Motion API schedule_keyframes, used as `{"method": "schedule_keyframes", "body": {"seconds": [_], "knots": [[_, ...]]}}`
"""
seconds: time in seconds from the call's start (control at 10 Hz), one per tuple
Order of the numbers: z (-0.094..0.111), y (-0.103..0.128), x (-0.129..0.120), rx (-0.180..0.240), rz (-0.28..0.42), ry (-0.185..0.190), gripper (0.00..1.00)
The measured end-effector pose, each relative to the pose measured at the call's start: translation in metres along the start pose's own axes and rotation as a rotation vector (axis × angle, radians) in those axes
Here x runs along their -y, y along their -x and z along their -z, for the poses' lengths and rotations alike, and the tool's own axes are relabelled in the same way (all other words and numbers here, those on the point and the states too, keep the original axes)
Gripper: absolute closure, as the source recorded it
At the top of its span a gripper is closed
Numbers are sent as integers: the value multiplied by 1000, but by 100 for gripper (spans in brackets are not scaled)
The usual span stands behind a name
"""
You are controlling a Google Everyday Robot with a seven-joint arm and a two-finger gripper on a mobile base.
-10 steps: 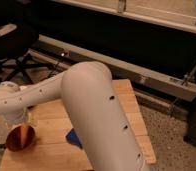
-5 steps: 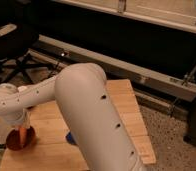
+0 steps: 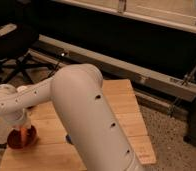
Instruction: Place the pepper on the white sponge
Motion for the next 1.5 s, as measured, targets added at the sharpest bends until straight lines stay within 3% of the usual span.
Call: {"method": "schedule_keyframes", "body": {"seconds": [0.5, 0.9, 1.2, 1.3, 1.5], "knots": [[45, -6, -6, -85, 38, -56, 58], [73, -20, -65, -113, -21, -80, 58], [89, -28, -123, -76, -64, -123, 58], [84, -25, -135, -43, -76, -140, 58], [64, -9, -164, 61, -110, -169, 58]]}}
